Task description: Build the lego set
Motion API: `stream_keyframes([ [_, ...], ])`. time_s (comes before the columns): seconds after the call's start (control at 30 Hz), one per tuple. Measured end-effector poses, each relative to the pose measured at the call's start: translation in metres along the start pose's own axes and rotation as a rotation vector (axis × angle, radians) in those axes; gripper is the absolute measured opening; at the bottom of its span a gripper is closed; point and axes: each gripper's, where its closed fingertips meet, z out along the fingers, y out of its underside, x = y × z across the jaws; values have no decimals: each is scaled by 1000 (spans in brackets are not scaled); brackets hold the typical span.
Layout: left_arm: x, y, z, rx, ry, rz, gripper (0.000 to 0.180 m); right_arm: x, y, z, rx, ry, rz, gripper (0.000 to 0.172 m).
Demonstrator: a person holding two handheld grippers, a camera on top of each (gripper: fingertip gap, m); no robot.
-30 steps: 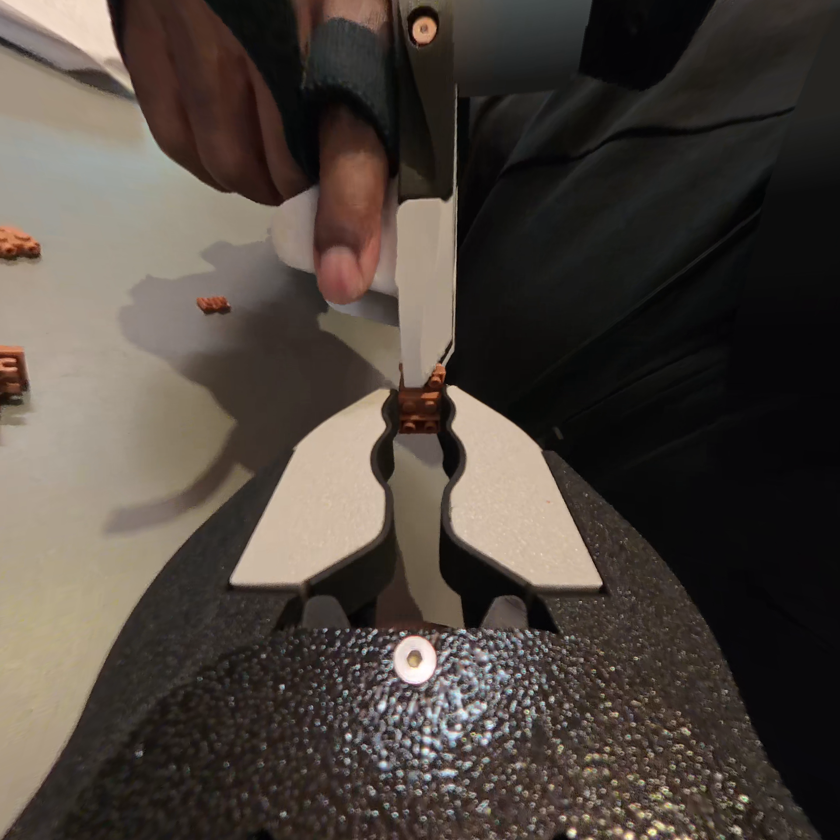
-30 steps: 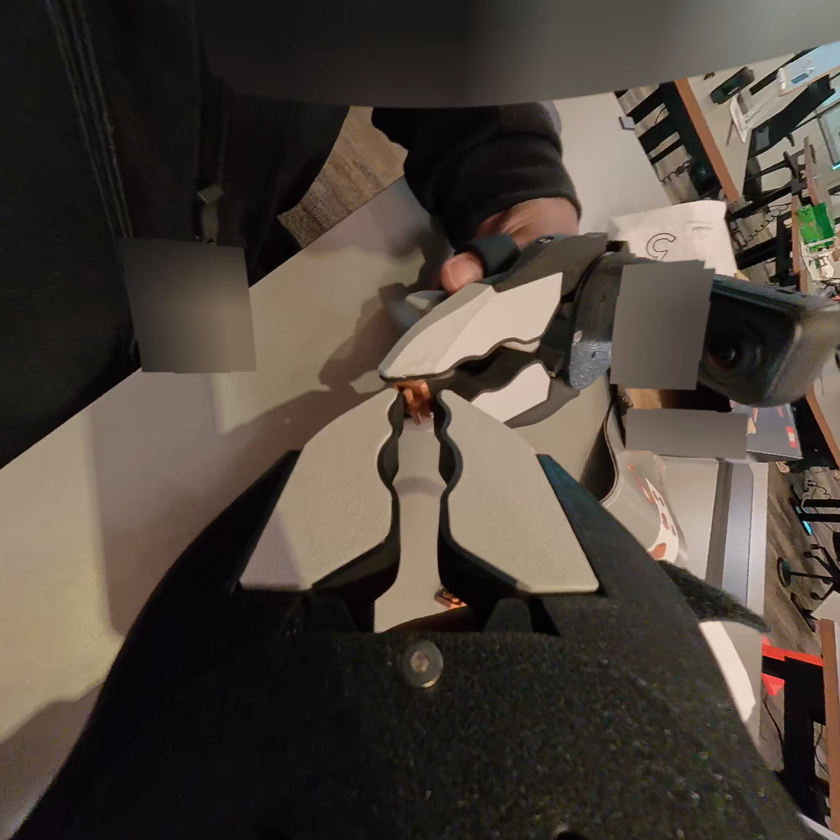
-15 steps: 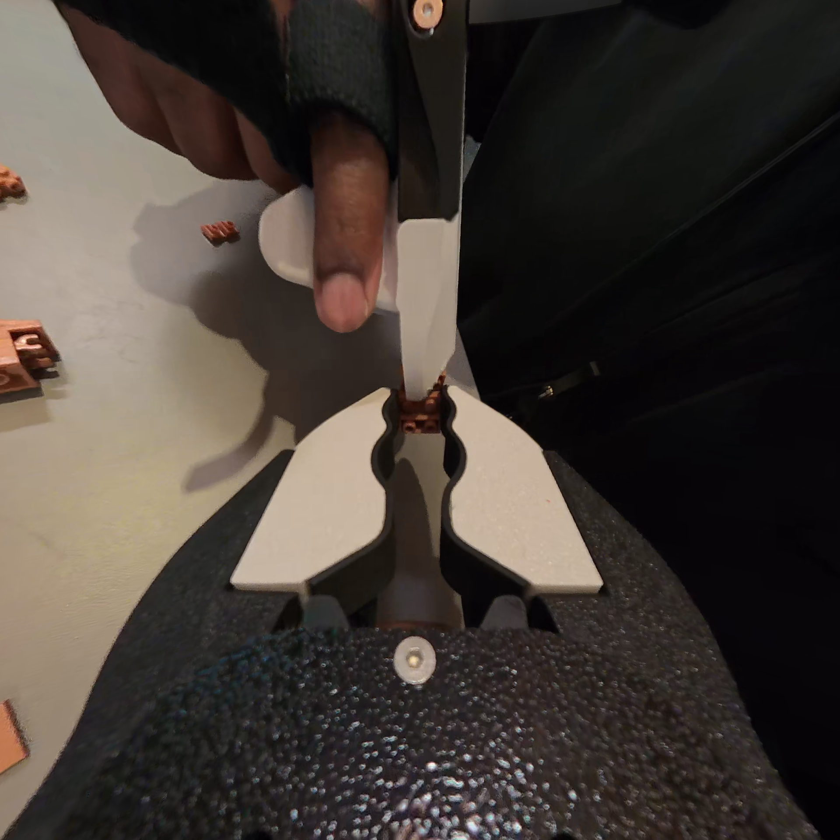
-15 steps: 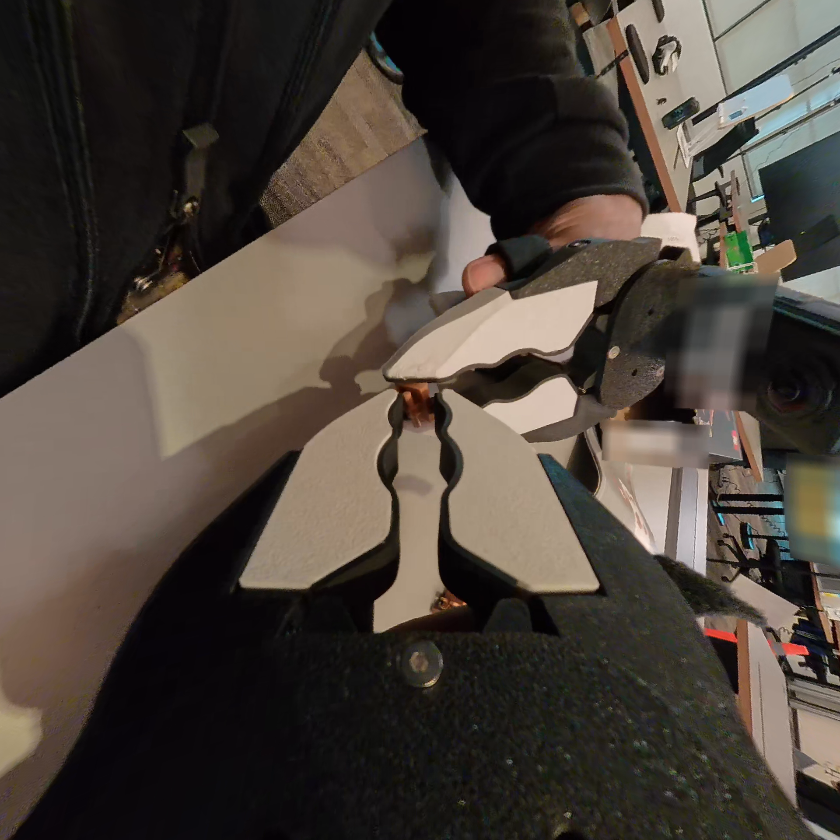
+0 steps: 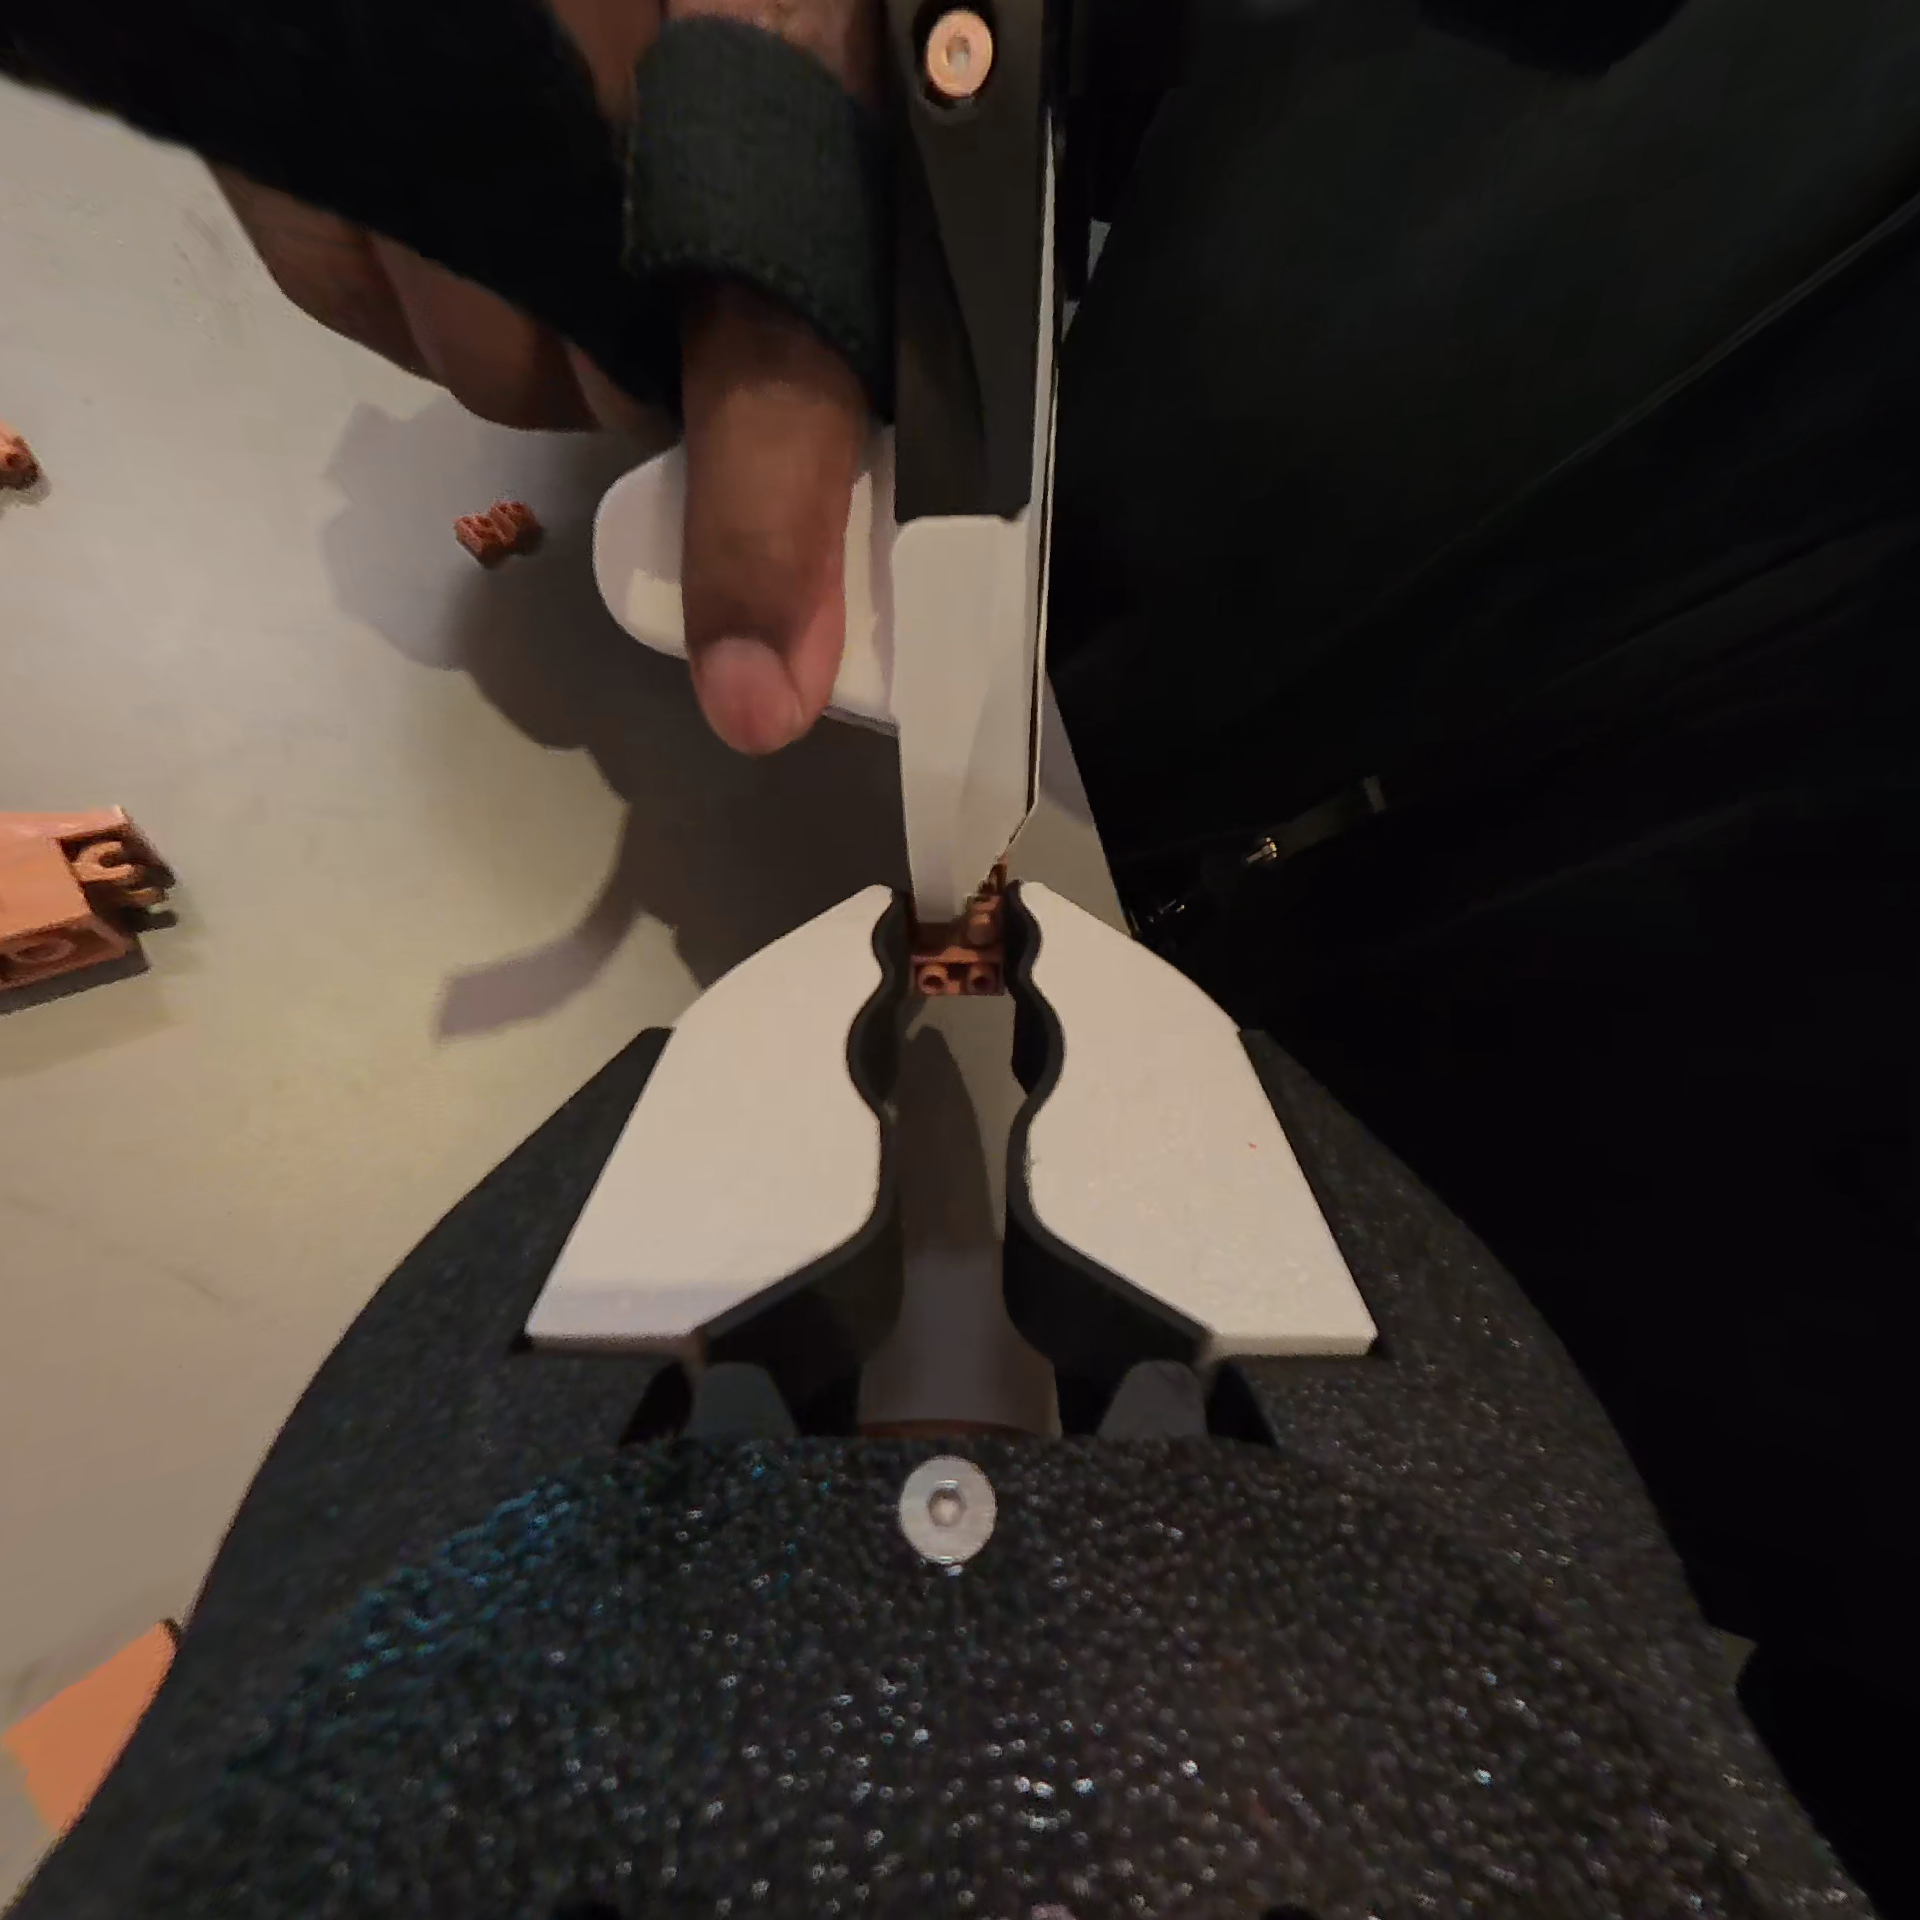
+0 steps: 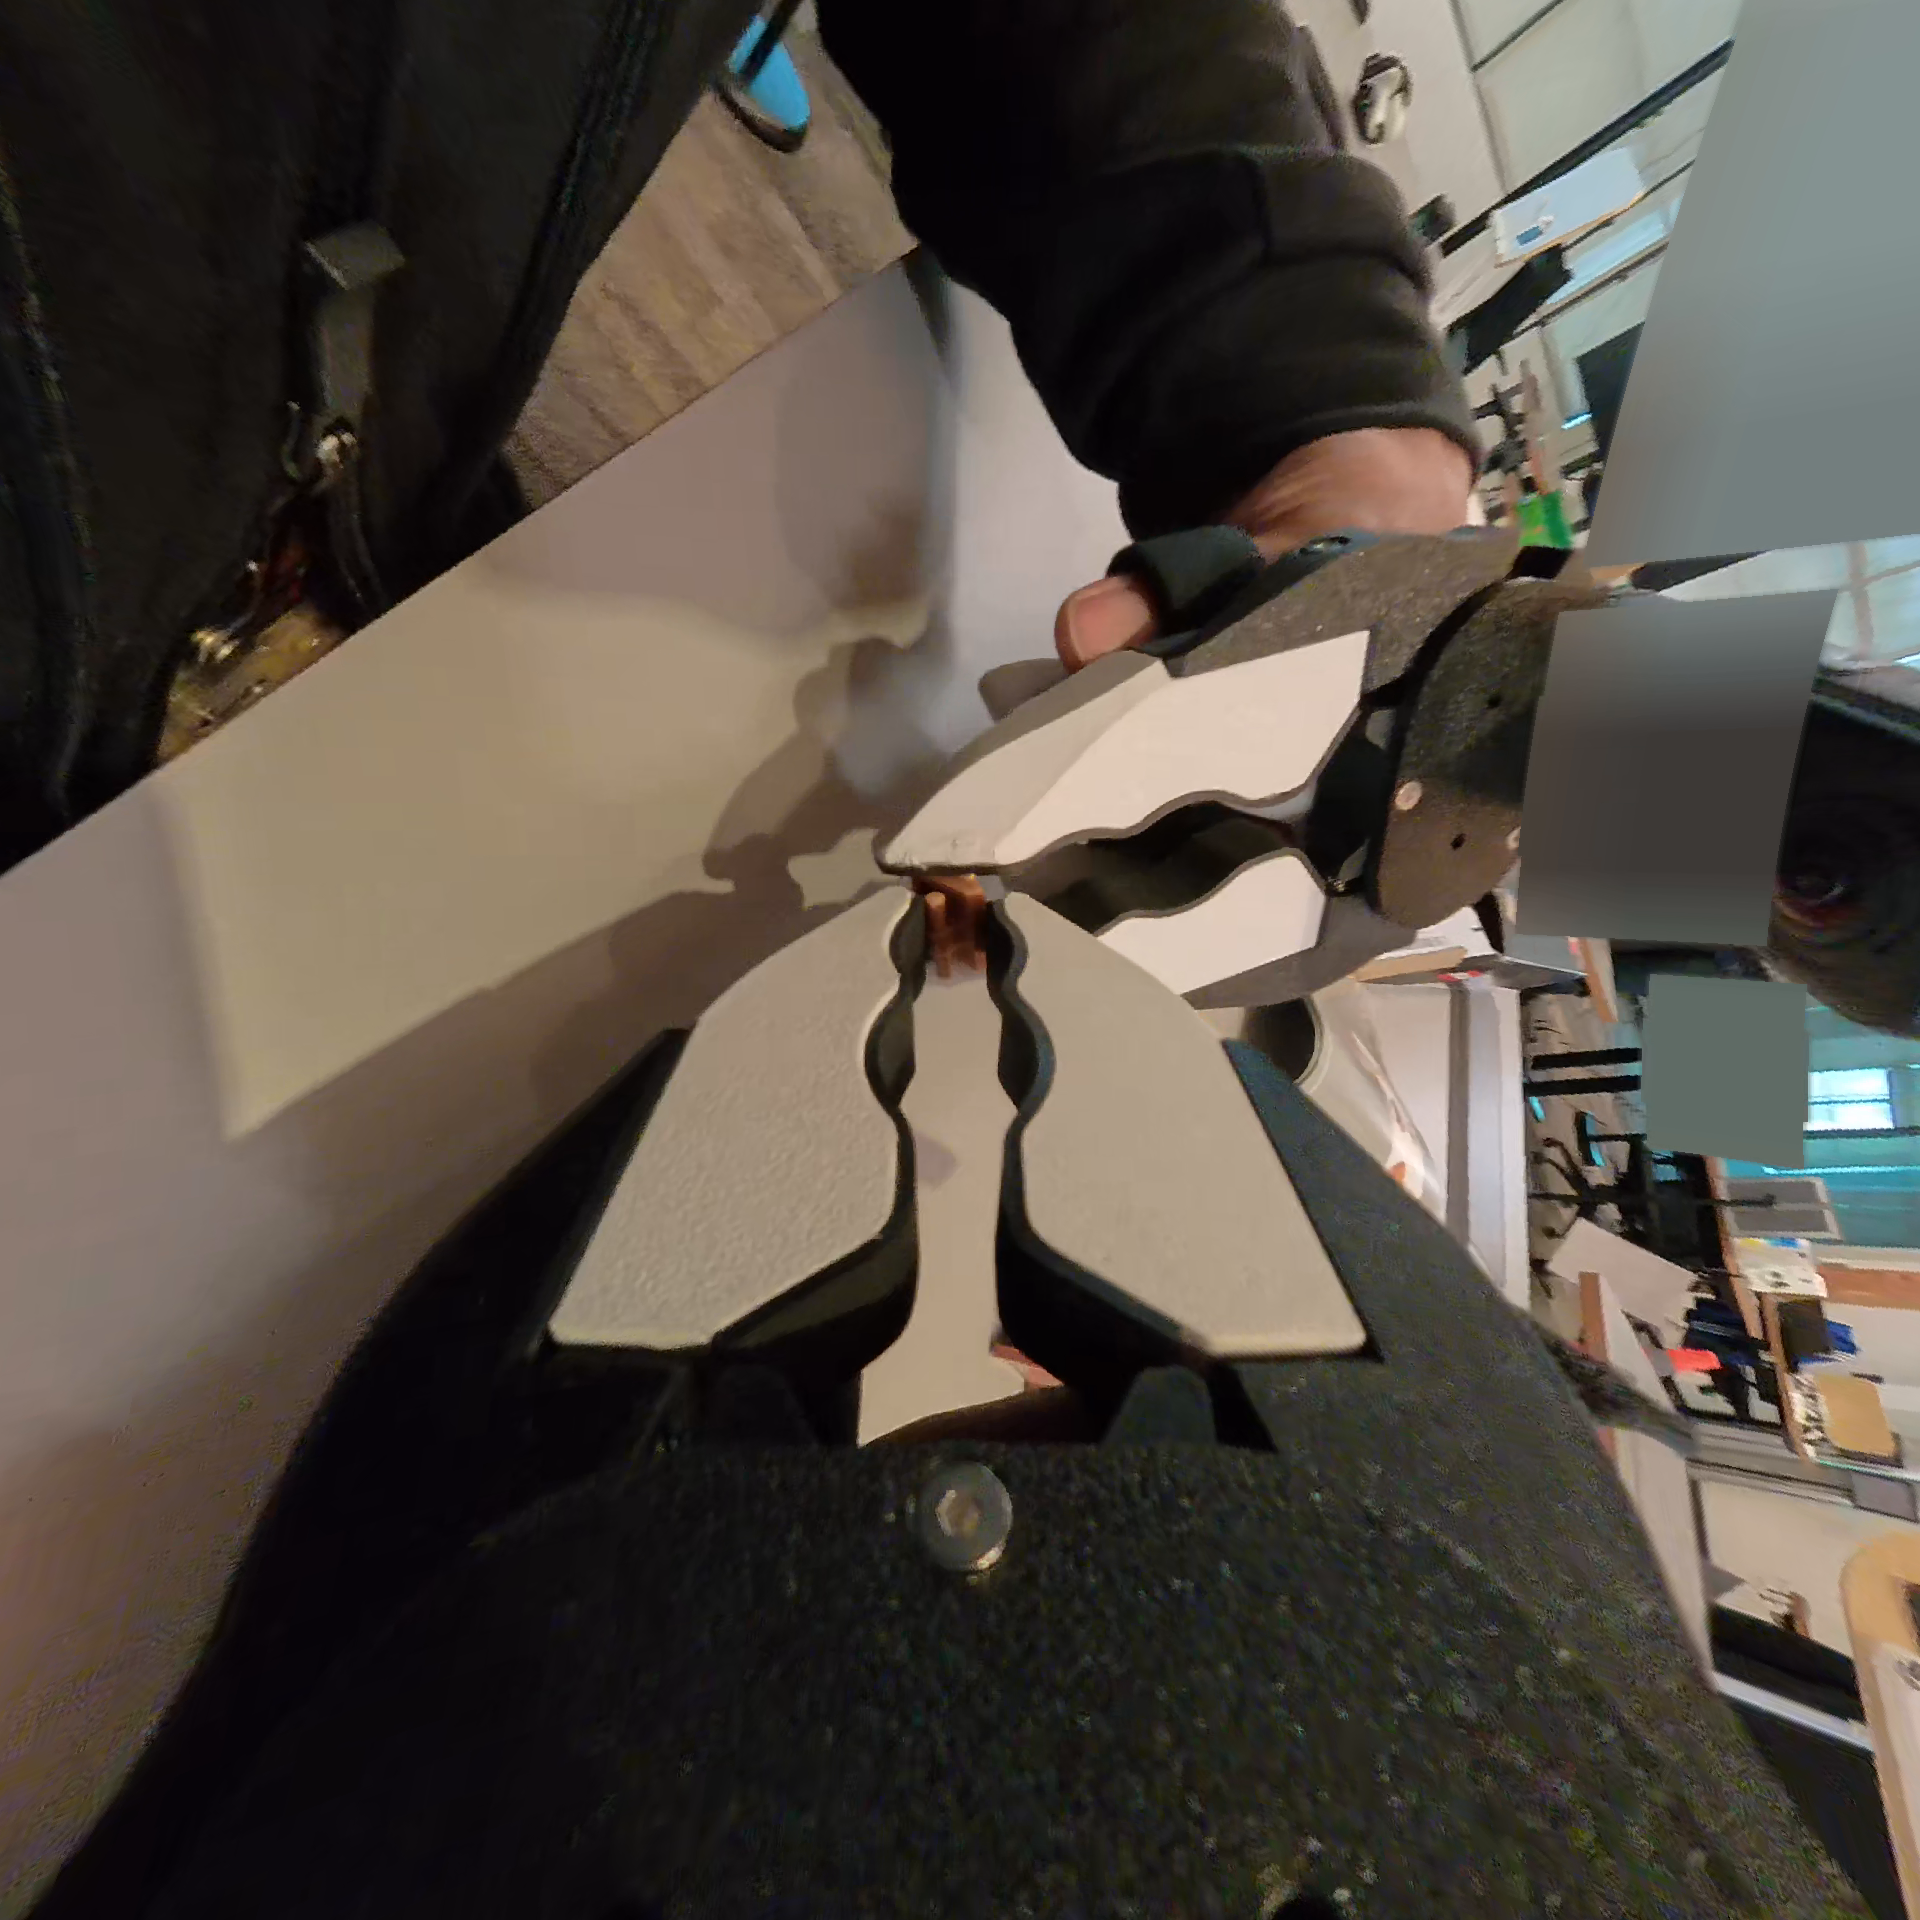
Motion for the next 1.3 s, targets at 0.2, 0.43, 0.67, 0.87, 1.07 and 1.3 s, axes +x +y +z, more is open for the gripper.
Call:
stream_keyframes([
  [0.2, 5, -8, -4, 71, 45, -7, 16, 6, -6, -3, 15, 87, -39, 10],
  [0.43, 10, -9, -4, 66, 58, 15, 16, 6, -12, -4, 28, 115, -69, 10],
  [0.67, 11, -11, -5, 72, 55, 18, 16, 8, -12, -5, 22, 157, -88, 10],
  [0.87, 13, -15, -7, 63, 33, 33, 16, 12, -15, -8, 12, 239, -125, 10],
  [1.07, 16, -24, -6, 86, 25, 42, 16, 14, -18, -10, 27, 275, -136, 10],
  [1.3, 14, -31, -14, 148, -4, 38, 21, 18, -19, -13, 47, 313, -114, 10],
])
